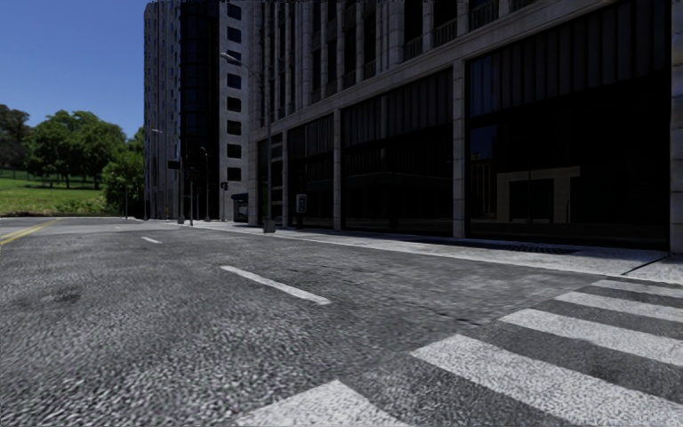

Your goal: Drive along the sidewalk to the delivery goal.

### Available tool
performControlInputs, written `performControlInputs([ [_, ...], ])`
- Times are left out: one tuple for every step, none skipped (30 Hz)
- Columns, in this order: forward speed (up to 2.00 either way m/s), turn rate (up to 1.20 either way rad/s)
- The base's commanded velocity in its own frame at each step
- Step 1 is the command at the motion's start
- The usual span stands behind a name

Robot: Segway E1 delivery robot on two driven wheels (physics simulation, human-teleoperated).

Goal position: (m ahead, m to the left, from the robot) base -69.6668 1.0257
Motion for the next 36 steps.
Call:
performControlInputs([
  [0.00, -0.55],
  [0.00, -0.55],
  [0.00, -0.55],
  [0.00, -0.55],
  [0.00, -0.55],
  [0.00, -0.53],
  [0.00, -0.53],
  [0.00, -0.53],
  [0.00, -0.53],
  [0.00, -0.54],
  [0.00, -0.55],
  [0.00, -0.55],
  [0.00, -0.55],
  [0.00, -0.55],
  [0.00, -0.57],
  [0.01, -0.61],
  [0.10, -0.64],
  [0.10, -0.64],
  [0.28, -0.64],
  [0.41, -0.64],
  [0.54, -0.65],
  [0.54, -0.65],
  [0.71, -0.65],
  [0.93, -0.65],
  [1.19, -0.65],
  [1.35, -0.65],
  [1.35, -0.65],
  [1.48, -0.65],
  [1.67, -0.65],
  [1.82, -0.65],
  [1.82, -0.65],
  [2.00, -0.65],
  [2.00, -0.65],
  [2.00, -0.65],
  [2.00, -0.65],
  [2.00, -0.65],
])
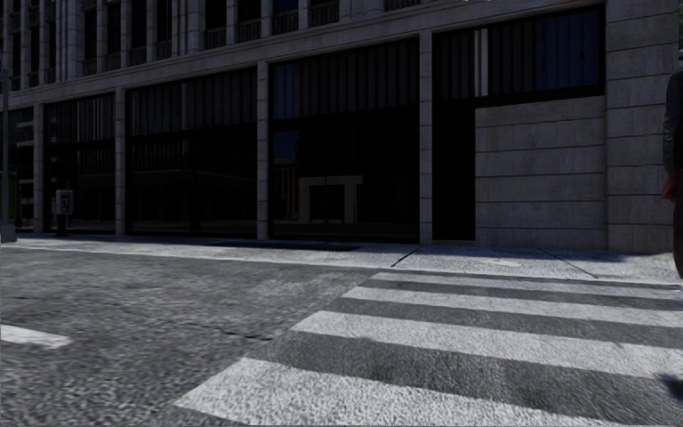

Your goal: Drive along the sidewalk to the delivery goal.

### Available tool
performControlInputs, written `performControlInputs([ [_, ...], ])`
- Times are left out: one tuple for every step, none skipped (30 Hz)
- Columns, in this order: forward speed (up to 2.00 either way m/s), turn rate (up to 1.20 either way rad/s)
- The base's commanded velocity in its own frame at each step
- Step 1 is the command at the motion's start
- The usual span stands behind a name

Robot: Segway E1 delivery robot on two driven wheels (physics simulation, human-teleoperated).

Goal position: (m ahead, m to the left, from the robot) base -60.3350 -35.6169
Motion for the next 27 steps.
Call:
performControlInputs([
  [2.00, -0.65],
  [2.00, -0.65],
  [2.00, -0.64],
  [2.00, -0.64],
  [2.00, -0.64],
  [2.00, -0.64],
  [2.00, -0.64],
  [1.99, -0.64],
  [1.77, -0.64],
  [1.37, -0.52],
  [1.37, -0.52],
  [1.17, -0.40],
  [1.12, -0.31],
  [1.11, -0.27],
  [1.10, -0.26],
  [1.10, -0.26],
  [1.10, -0.24],
  [1.10, -0.22],
  [1.10, -0.22],
  [1.10, -0.12],
  [1.10, 0.00],
  [1.10, 0.00],
  [1.10, 0.00],
  [1.10, 0.00],
  [1.10, 0.00],
  [1.10, 0.00],
  [1.10, 0.00],
])
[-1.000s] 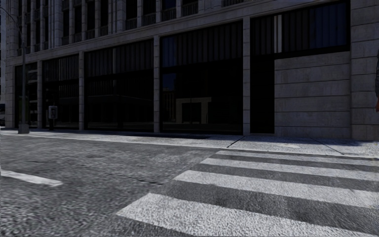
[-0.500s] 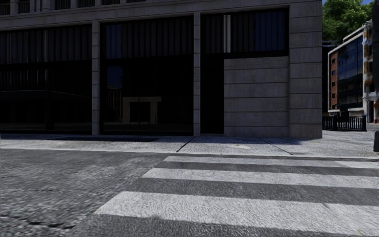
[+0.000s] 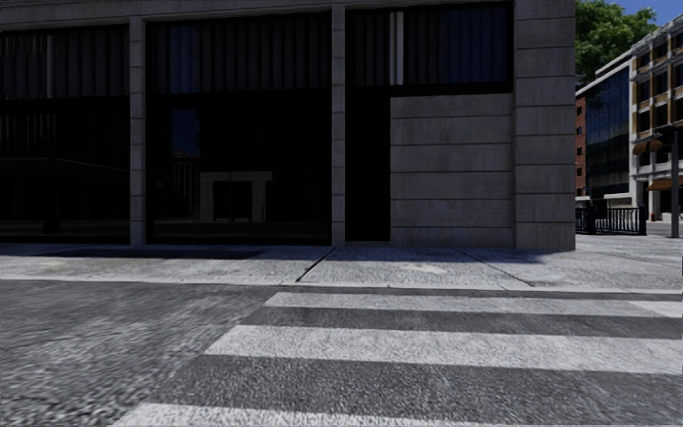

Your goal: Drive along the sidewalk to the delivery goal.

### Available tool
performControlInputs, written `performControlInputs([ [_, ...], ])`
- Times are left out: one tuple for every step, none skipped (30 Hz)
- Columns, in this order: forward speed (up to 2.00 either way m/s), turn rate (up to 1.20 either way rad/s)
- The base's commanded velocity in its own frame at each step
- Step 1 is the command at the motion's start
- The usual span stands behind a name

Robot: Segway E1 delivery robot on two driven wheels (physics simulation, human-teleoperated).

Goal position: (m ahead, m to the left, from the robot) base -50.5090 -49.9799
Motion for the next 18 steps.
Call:
performControlInputs([
  [1.10, 0.00],
  [1.10, -0.16],
  [1.10, -0.30],
  [1.10, -0.42],
  [1.10, -0.49],
  [1.10, -0.49],
  [1.10, -0.53],
  [1.10, -0.59],
  [1.10, -0.62],
  [1.10, -0.62],
  [1.10, -0.66],
  [1.10, -0.69],
  [1.11, -0.70],
  [1.13, -0.73],
  [1.13, -0.73],
  [1.13, -0.82],
  [1.14, -0.85],
  [1.16, -0.86],
])
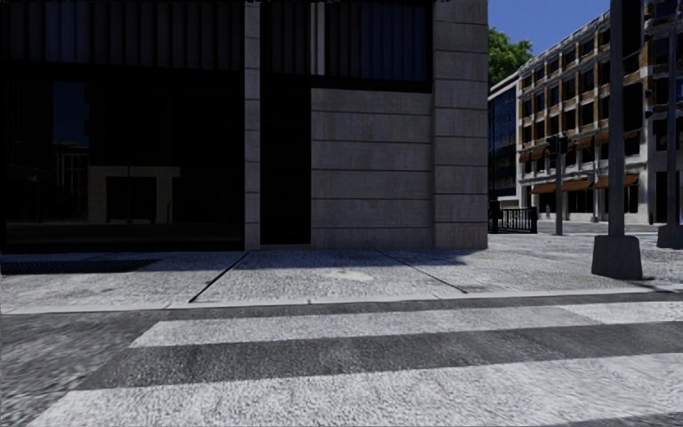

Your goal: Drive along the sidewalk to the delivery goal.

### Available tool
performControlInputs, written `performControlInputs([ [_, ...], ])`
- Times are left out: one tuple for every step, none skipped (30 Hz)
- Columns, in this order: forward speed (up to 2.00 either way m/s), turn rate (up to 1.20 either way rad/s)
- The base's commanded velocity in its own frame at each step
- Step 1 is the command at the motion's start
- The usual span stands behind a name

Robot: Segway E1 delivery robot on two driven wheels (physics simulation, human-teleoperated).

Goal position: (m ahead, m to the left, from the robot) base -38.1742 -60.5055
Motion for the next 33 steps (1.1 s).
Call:
performControlInputs([
  [1.16, -0.86],
  [1.20, -0.86],
  [1.24, -0.86],
  [1.28, -0.86],
  [1.28, -0.86],
  [1.30, -0.86],
  [1.31, -0.86],
  [1.32, -0.86],
  [1.32, -0.86],
  [1.32, -0.86],
  [1.32, -0.86],
  [1.32, -0.86],
  [1.32, -0.86],
  [1.32, -0.86],
  [1.32, -0.86],
  [1.32, -0.86],
  [1.32, -0.86],
  [1.32, -0.86],
  [1.32, -0.86],
  [1.32, -0.86],
  [1.32, -0.86],
  [1.32, -0.86],
  [1.32, -0.86],
  [1.32, -0.86],
  [1.32, -0.86],
  [1.32, -0.86],
  [1.32, -0.86],
  [1.32, -0.86],
  [1.32, -0.86],
  [1.32, -0.86],
  [1.32, -0.86],
  [1.32, -0.86],
  [1.32, -0.86],
])
